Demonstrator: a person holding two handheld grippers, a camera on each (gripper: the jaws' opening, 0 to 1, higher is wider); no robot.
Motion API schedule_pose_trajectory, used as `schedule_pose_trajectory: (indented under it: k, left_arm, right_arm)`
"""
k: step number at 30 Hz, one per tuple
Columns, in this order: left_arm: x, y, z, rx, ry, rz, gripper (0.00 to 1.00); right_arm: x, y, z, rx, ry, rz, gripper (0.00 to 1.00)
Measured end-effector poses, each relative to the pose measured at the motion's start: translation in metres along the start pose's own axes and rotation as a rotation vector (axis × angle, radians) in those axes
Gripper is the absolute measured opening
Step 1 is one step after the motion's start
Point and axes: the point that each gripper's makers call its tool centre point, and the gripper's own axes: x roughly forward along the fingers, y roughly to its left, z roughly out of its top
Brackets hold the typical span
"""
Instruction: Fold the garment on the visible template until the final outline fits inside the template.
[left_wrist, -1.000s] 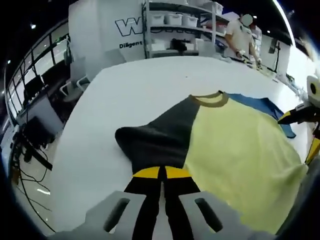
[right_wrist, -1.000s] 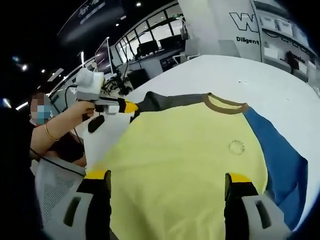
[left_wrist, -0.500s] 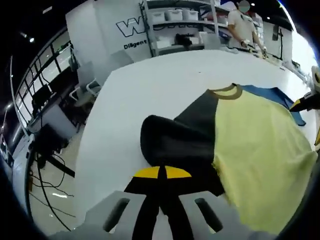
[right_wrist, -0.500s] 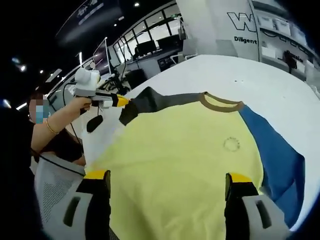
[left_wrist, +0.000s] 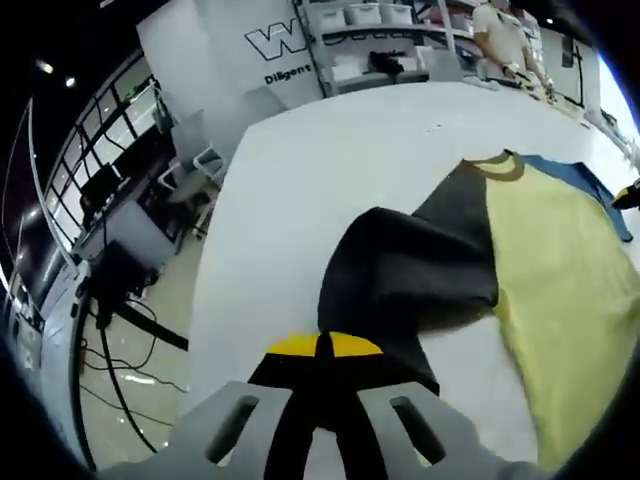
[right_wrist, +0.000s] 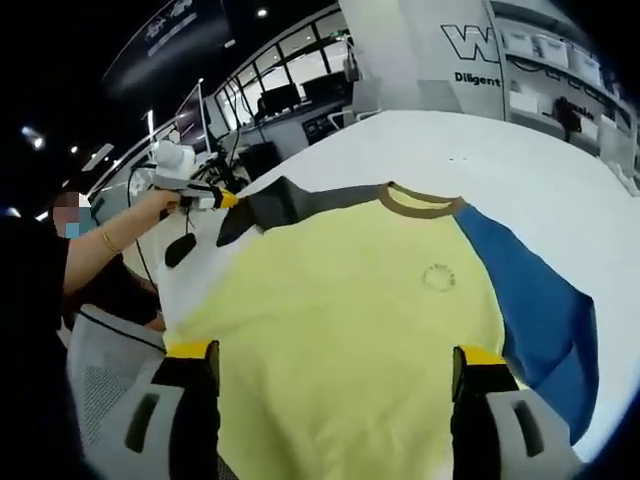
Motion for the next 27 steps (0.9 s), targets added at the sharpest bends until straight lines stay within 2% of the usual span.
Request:
schedule_pose_trajectory:
  k: [2,4,5,7,10,14,18,23,27]
  left_arm:
    - [0.001,0.002,-0.002,0.002,0.01,0.008,0.0]
    - [0.002,0.008,-0.014,-0.052,0.078,0.037,0.0]
    - [0.003,0.01,-0.014,-0.039,0.086,0.042,0.0]
    - [0.005,0.015,-0.013,-0.001,0.082,0.068,0.0]
    - [0.006,0.013,-0.013,0.007,0.089,0.056,0.0]
    - [0.007,0.02,-0.016,0.038,0.104,0.077,0.0]
    - [0.009,0.026,-0.012,0.102,0.091,0.068,0.0]
    - [0.012,0.029,-0.012,0.082,0.094,0.049,0.01]
    - [0.001,0.032,-0.005,-0.012,0.046,0.071,0.05]
  right_arm:
    - [0.0,0.0,0.0,0.002,-0.001,-0.002,0.96]
    - [-0.002,-0.001,0.001,0.0,-0.007,-0.004,0.97]
    - [-0.003,-0.001,0.001,-0.003,-0.007,-0.008,0.98]
    - [-0.005,-0.001,0.001,-0.013,-0.009,-0.007,0.98]
    - [-0.007,-0.001,0.001,-0.015,-0.012,-0.004,0.99]
    - [-0.012,-0.002,0.0,-0.018,-0.016,-0.011,0.99]
    - [-0.016,-0.005,-0.002,-0.024,-0.011,-0.016,0.99]
    - [-0.019,-0.009,-0.004,-0.026,-0.007,-0.028,0.99]
    - [-0.023,-0.011,-0.004,-0.026,-0.013,-0.034,0.99]
